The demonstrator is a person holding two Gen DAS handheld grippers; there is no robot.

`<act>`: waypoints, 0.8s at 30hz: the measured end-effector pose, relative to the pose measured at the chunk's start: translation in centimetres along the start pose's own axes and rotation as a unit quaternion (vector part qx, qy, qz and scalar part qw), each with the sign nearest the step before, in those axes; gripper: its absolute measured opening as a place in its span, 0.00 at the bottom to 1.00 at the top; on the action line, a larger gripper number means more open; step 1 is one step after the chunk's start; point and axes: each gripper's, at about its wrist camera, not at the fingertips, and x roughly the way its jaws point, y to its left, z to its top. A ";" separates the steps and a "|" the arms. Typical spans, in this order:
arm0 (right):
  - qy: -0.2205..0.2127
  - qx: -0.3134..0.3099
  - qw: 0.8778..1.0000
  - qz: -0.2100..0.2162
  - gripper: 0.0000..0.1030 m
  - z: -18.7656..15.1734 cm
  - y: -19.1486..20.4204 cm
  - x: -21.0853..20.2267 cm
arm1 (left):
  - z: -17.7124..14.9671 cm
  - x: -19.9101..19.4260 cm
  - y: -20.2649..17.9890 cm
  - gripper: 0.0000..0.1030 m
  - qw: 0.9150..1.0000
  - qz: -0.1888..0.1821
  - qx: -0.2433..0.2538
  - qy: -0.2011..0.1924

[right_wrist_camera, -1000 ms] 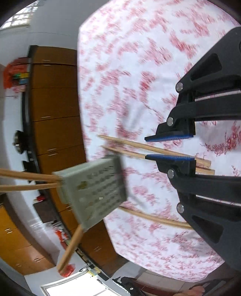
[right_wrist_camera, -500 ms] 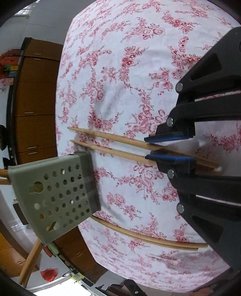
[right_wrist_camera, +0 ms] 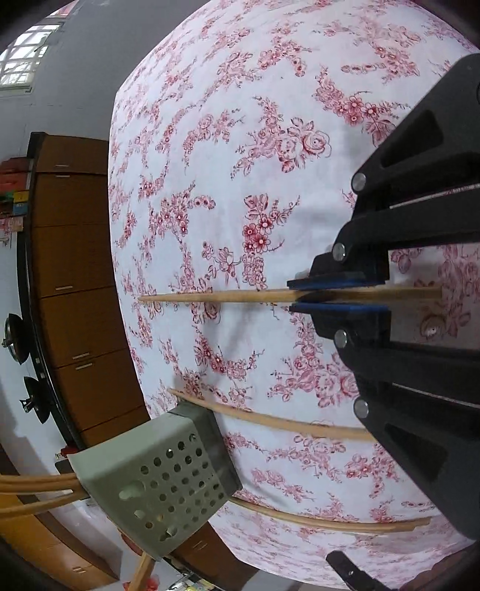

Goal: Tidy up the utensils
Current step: 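Close the right tool on a chopstick while the left tool grasps another chopstick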

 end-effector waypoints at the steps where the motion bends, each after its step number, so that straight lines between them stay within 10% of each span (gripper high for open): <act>1: -0.001 -0.003 1.000 -0.002 0.08 -0.1 0.1 0.0 | -0.2 0.5 -0.2 0.09 1.000 -0.002 0.001 0.007; 24: -0.004 -0.009 1.000 -0.005 0.08 -0.4 0.5 0.0 | -0.6 1.8 -1.1 0.09 0.999 0.036 0.003 0.030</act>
